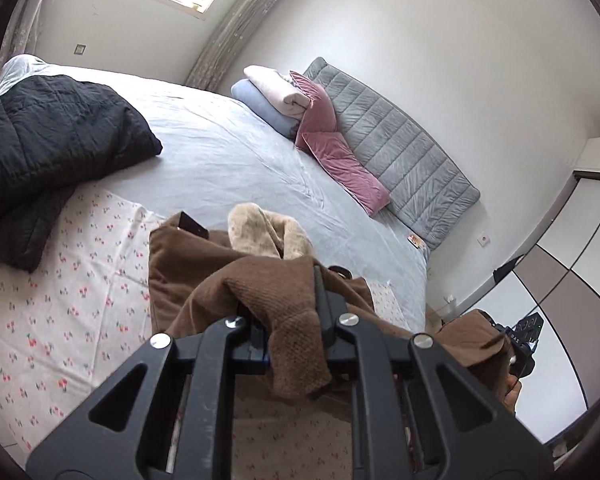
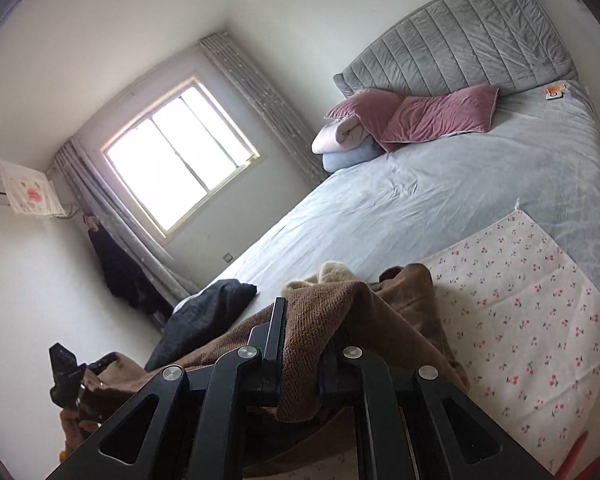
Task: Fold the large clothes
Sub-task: 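Lift the held hem with both tools and fold it toward the collar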
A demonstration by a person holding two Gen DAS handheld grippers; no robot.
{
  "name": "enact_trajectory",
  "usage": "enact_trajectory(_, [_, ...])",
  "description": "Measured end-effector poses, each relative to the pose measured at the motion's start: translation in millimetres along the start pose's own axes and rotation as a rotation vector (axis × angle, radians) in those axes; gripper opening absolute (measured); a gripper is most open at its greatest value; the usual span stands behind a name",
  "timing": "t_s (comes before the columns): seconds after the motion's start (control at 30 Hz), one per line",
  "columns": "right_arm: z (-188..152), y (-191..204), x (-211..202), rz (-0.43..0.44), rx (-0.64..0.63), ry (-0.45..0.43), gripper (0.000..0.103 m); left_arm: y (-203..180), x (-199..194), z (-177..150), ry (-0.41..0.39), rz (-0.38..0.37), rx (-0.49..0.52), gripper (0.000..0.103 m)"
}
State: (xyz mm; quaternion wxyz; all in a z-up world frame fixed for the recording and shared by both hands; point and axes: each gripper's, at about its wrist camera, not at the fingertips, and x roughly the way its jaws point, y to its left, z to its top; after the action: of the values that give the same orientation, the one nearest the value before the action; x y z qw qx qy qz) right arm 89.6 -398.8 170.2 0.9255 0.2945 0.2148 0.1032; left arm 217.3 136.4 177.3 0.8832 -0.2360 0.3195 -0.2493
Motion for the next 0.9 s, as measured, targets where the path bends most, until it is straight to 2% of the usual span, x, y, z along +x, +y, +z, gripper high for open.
enact_trajectory(0.17, [43,-32,81,-0.034,0.050,0.024,0.010,30,76,44,0.010,0.060,-0.031,0.017])
enact_trajectory(0.3, [55,-66,161,-0.086,0.070,0.069,0.011,58,155,60,0.044,0.134,-0.023,0.018])
enact_trajectory(0.37, [52,-92,207,-0.110,0.107,0.133,0.015,77,199,61,0.105,0.169,-0.020,0.027])
enact_trajectory(0.43, [41,-125,247,-0.166,0.177,0.238,0.030,100,240,52,0.204,0.214,-0.065,0.031])
enact_trajectory(0.5, [29,-151,266,-0.216,0.235,0.271,0.041,117,265,41,0.302,0.253,-0.109,0.037])
enact_trajectory(0.6, [26,-171,257,-0.200,0.273,0.228,0.052,115,256,33,0.261,0.226,-0.069,0.042])
enact_trajectory(0.63, [27,-174,250,-0.209,0.274,0.214,0.056,114,249,32,0.252,0.208,-0.061,0.048])
enact_trajectory(0.67, [29,-176,243,-0.229,0.255,0.202,0.057,112,242,32,0.235,0.204,-0.041,0.059])
enact_trajectory(0.7, [33,-174,238,-0.249,0.218,0.194,0.058,108,235,34,0.207,0.221,-0.004,0.065])
enact_trajectory(0.73, [38,-171,234,-0.271,0.172,0.194,0.059,105,228,36,0.169,0.257,0.047,0.080])
enact_trajectory(0.77, [42,-167,233,-0.295,0.120,0.199,0.059,102,222,38,0.131,0.294,0.104,0.085])
enact_trajectory(0.83, [44,-155,236,-0.324,0.002,0.235,0.059,102,220,40,0.114,0.339,0.211,0.085])
enact_trajectory(0.9, [42,-137,245,-0.338,-0.150,0.289,0.059,105,229,39,0.162,0.374,0.301,0.085])
